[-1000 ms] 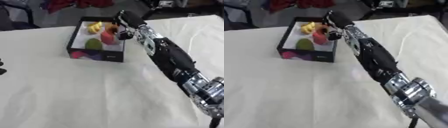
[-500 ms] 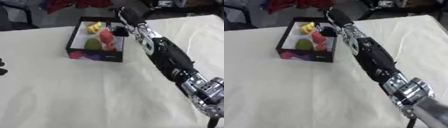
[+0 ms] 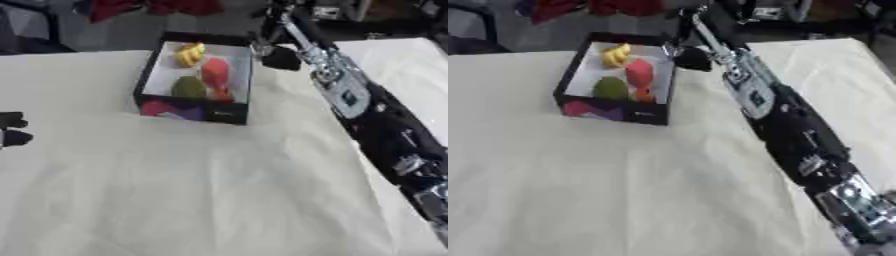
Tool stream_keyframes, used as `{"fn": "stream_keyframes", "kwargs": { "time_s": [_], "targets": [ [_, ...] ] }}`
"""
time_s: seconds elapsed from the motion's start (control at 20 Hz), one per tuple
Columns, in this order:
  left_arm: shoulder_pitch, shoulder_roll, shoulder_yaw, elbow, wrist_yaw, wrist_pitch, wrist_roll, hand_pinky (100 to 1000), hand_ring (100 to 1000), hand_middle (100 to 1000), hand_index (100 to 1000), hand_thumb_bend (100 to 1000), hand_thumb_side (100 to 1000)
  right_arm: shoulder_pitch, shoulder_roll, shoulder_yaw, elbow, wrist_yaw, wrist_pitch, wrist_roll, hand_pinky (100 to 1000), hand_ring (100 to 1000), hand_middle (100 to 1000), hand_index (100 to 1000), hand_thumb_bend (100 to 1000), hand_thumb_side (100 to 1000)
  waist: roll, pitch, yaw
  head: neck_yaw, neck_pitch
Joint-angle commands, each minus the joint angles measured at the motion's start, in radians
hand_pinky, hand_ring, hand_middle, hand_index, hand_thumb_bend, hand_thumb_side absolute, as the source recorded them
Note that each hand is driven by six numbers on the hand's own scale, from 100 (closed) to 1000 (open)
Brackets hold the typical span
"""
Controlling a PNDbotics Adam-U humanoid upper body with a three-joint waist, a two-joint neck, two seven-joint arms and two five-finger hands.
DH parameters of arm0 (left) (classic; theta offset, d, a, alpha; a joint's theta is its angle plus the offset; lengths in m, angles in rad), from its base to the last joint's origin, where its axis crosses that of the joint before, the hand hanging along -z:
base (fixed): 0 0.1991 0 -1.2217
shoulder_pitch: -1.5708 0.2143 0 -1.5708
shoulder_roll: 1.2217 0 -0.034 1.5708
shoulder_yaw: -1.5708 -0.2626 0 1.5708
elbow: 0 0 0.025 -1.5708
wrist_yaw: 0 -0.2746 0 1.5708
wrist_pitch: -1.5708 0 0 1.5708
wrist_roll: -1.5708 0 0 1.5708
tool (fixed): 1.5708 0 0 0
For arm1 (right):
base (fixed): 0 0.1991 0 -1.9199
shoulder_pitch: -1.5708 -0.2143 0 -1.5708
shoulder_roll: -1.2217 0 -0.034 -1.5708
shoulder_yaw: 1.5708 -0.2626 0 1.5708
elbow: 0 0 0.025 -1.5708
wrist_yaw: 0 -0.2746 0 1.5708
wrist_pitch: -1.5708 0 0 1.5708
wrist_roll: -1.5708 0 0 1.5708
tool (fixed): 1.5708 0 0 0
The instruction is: Pick up objects on the table and place them in the box.
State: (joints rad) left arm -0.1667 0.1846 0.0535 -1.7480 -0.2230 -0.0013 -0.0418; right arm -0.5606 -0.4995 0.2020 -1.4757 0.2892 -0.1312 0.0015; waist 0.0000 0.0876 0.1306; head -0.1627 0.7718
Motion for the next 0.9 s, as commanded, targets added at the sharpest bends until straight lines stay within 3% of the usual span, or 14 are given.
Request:
{"fn": "stream_keyframes", "kwargs": {
  "time_s": [0.05,0.25,0.5,0.9],
  "targets": [
    [0.005,0.029,0.014,-0.007,-0.002,0.004,0.023,654,566,595,709,142,863,0.102,-0.047,-0.063,-0.194,-0.156,0.039,0.003,748,525,460,742,100,523,-0.019,-0.031,-0.011,0.039,-0.002],
    [0.021,0.033,0.017,-0.002,0.002,0.008,0.038,653,570,599,710,132,865,0.291,-0.016,-0.138,-0.318,-0.228,0.073,-0.047,742,518,453,724,100,552,-0.024,-0.047,-0.033,0.071,-0.002],
    [0.03,0.033,0.022,0.005,0.008,0.012,0.058,651,574,604,710,118,868,0.484,0.075,-0.212,-0.377,-0.244,0.083,-0.125,729,508,443,695,100,645,-0.018,-0.057,-0.053,0.115,-0.002],
    [0.04,0.023,0.029,0.021,0.017,0.02,0.087,652,576,606,710,102,877,0.634,0.242,-0.291,-0.371,-0.192,0.1,-0.212,722,500,433,656,100,754,-0.007,-0.061,-0.073,0.142,-0.002]
  ]
}}
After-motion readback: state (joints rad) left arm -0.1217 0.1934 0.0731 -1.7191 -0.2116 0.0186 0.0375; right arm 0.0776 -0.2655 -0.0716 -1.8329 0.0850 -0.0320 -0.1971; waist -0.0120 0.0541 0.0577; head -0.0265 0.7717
